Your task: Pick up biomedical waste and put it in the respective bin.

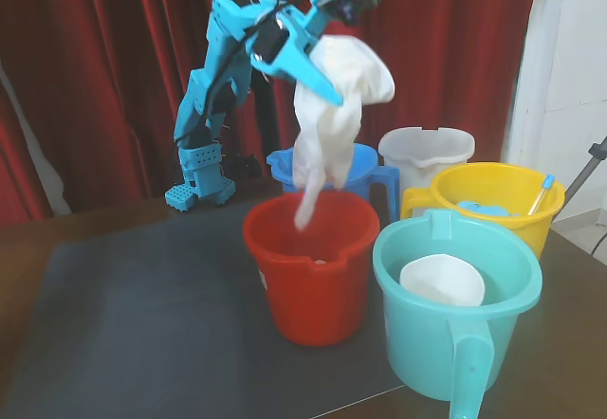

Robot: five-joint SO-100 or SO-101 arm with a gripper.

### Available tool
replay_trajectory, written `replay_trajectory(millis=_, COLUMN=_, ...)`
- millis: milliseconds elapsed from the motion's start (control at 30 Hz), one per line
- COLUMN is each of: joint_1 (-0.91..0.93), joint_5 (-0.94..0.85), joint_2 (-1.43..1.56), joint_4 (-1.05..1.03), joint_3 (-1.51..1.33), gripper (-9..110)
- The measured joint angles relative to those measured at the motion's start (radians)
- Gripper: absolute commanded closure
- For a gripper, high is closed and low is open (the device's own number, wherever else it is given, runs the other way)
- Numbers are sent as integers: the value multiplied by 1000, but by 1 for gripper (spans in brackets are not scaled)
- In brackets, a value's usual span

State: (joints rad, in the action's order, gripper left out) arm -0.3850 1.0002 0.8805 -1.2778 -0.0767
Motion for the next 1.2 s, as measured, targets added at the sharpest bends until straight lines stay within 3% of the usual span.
replay_trajectory(millis=467, joint_1=94, joint_5=-107, joint_2=-69, joint_4=49, joint_3=-6, gripper=102)
replay_trajectory(millis=1200, joint_1=84, joint_5=-97, joint_2=-97, joint_4=34, joint_3=-9, gripper=100)
